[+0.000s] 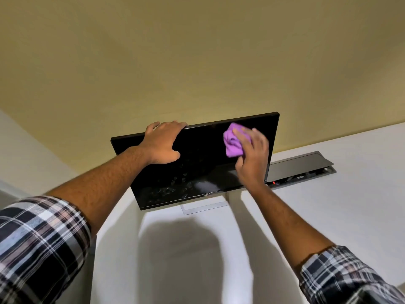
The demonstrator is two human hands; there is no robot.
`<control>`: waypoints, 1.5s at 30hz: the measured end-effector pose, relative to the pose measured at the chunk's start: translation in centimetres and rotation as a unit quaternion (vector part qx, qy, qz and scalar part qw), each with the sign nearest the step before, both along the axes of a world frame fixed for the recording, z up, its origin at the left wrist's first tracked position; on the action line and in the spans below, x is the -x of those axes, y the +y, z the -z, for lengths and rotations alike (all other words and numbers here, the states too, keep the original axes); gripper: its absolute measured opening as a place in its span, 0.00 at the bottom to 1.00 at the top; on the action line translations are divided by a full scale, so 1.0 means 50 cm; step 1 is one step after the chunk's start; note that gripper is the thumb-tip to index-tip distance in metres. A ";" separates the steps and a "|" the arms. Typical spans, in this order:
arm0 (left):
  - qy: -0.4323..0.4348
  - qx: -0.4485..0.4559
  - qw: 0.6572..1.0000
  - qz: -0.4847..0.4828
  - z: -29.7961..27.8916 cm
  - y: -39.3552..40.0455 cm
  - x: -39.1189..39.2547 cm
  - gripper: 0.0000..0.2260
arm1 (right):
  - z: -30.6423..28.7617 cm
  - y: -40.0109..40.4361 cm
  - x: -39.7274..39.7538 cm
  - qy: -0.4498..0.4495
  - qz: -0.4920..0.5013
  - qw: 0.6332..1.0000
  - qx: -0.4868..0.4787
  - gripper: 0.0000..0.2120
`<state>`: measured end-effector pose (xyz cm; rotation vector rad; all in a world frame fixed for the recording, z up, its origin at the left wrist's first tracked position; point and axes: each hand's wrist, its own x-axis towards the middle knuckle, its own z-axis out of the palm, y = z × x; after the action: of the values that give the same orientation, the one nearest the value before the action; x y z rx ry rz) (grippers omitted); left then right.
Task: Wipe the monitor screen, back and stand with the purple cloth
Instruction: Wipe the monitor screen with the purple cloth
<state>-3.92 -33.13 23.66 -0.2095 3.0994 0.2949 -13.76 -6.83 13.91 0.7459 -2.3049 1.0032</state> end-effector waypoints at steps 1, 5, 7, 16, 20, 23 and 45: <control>0.000 0.002 1.000 0.001 0.001 -0.001 0.001 0.41 | -0.021 -0.006 0.019 0.003 0.005 1.000 0.006 0.43; 0.002 0.013 1.000 0.007 0.004 -0.001 0.001 0.41 | -0.021 -0.020 0.033 -0.007 -0.009 1.000 -0.006 0.42; 0.003 0.017 1.000 0.008 0.005 -0.003 0.004 0.42 | 0.012 -0.022 0.018 -0.017 -0.024 1.000 -0.007 0.42; -0.005 0.018 1.000 0.007 0.010 -0.004 0.007 0.42 | 0.184 -0.015 -0.100 -0.098 -0.072 0.992 -0.024 0.36; 0.001 0.017 1.000 0.002 0.011 0.002 0.006 0.42 | 0.242 -0.023 -0.146 -0.179 -0.065 0.981 -0.031 0.35; 0.001 0.015 1.000 -0.001 0.010 0.004 0.002 0.42 | 0.289 -0.016 -0.170 -0.242 -0.094 0.962 -0.088 0.30; -0.017 -0.008 1.000 -0.006 -0.002 0.008 0.004 0.42 | 0.308 -0.105 -0.157 -0.326 0.122 0.918 0.192 0.23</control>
<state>-4.12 -32.73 23.74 -0.2316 3.0618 0.3133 -5.90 -12.09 -1.50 -0.0638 -2.5035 1.7015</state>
